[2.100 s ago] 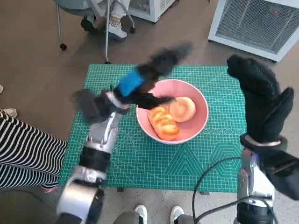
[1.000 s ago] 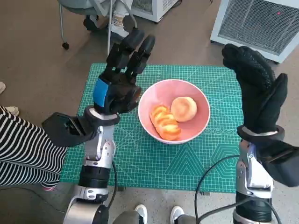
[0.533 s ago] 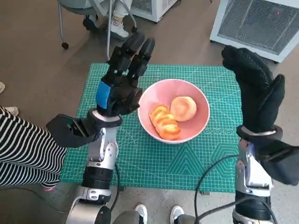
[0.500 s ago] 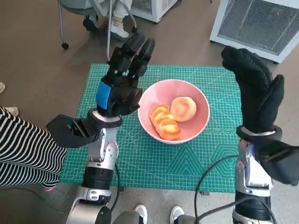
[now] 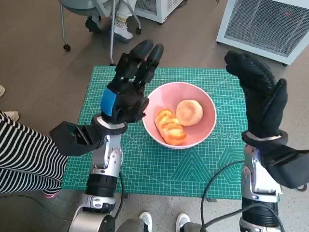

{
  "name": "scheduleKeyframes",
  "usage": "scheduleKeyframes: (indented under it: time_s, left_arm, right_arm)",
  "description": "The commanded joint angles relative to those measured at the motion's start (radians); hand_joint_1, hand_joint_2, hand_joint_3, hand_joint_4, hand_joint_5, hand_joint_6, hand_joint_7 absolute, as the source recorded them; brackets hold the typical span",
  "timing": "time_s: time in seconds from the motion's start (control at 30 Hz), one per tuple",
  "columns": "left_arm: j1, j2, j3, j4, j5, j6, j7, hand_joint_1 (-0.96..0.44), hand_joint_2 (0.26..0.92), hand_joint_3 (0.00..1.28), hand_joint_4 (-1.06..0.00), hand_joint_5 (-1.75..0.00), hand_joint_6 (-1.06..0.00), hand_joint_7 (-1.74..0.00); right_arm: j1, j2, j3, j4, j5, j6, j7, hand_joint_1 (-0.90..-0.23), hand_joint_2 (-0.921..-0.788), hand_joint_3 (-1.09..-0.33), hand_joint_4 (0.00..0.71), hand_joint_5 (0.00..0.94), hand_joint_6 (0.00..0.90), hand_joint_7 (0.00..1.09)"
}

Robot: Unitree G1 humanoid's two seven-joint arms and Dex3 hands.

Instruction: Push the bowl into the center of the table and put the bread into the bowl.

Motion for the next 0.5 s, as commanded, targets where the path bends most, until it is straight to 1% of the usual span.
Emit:
scheduleKeyframes:
  time_s: [0.03,0.27,0.5]
  left_arm:
    - [0.012,0.004,0.006,0.009,-0.024,-0.003,-0.024,-0.71,0.921,0.41,-0.11,-0.01,0.0,-0.47]
    - [0.014,0.001,0.011,0.019,-0.033,-0.015,-0.041,-0.7,0.921,0.4,-0.11,-0.01,0.0,-0.46]
    - [0.016,-0.008,0.012,0.019,-0.039,-0.011,-0.042,-0.7,0.921,0.37,-0.11,-0.01,0.0,-0.47]
  right_arm:
    - [0.036,-0.002,0.007,0.001,-0.004,0.002,0.012,-0.694,-0.921,-0.676,0.213,0.0,0.136,0.36]
    - [0.055,-0.007,0.01,-0.009,-0.008,-0.008,0.018,-0.698,-0.921,-0.678,0.201,0.0,0.126,0.35]
    - [0.058,-0.01,0.009,-0.003,-0.01,-0.021,0.023,-0.701,-0.921,-0.681,0.199,0.0,0.125,0.35]
